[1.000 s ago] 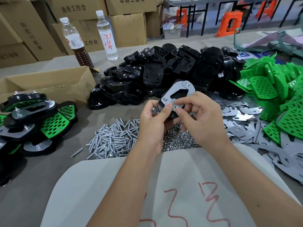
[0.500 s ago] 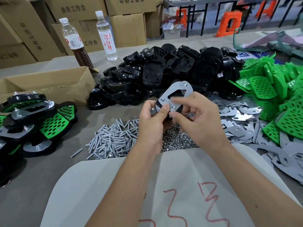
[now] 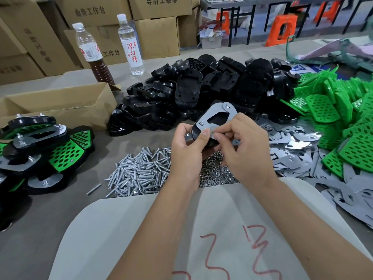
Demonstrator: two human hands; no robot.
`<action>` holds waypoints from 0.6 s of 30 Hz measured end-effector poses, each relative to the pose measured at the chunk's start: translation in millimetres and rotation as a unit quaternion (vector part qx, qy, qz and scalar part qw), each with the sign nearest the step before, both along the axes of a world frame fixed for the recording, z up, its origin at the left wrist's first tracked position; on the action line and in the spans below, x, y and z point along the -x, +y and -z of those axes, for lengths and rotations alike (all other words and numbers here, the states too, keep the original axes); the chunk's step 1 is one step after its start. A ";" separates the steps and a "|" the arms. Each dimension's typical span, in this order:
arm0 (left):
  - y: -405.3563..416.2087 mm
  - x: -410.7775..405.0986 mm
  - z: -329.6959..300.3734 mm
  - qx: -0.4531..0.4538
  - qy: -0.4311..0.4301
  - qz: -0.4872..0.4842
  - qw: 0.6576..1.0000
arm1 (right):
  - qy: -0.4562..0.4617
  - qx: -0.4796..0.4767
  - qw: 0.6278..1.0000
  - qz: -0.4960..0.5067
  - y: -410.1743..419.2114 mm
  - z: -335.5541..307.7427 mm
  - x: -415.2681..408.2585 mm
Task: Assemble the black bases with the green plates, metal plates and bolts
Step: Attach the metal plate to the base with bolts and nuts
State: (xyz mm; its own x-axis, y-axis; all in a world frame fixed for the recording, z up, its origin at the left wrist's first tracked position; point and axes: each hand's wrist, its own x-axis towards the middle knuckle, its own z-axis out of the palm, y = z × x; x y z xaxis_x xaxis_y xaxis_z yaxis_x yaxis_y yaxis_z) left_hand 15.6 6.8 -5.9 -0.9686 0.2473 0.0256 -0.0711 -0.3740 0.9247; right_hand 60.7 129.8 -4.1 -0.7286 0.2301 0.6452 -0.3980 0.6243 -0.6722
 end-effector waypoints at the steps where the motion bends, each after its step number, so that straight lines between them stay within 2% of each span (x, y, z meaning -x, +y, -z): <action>1: 0.0 -0.1 0.3 0.000 0.003 0.000 1.000 | 0.004 -0.024 1.000 0.008 -1.2 -0.6 0.1; 3: -0.8 -0.6 0.4 0.001 0.006 -0.001 1.000 | -0.009 -0.046 0.999 0.014 -3.8 -1.3 -0.3; 10: 0.3 0.1 0.4 0.018 0.010 -0.010 1.000 | -0.094 -0.004 0.995 0.022 -8.7 -1.9 2.0; 12: 1.0 -0.8 -0.3 0.022 0.012 -0.013 1.000 | -0.072 -0.012 0.997 0.029 -8.5 -2.6 2.8; 14: 2.0 -0.9 -1.1 0.009 0.007 -0.013 1.000 | -0.009 -0.014 0.998 0.054 -4.8 -4.5 2.0; 16: 2.1 0.0 -2.6 -0.021 -0.011 -0.006 1.000 | 0.026 0.030 0.995 0.096 4.4 -4.7 1.9; 18: 1.6 1.0 -4.0 -0.043 -0.031 0.003 0.999 | -0.008 0.124 0.989 0.081 14.2 -2.2 2.4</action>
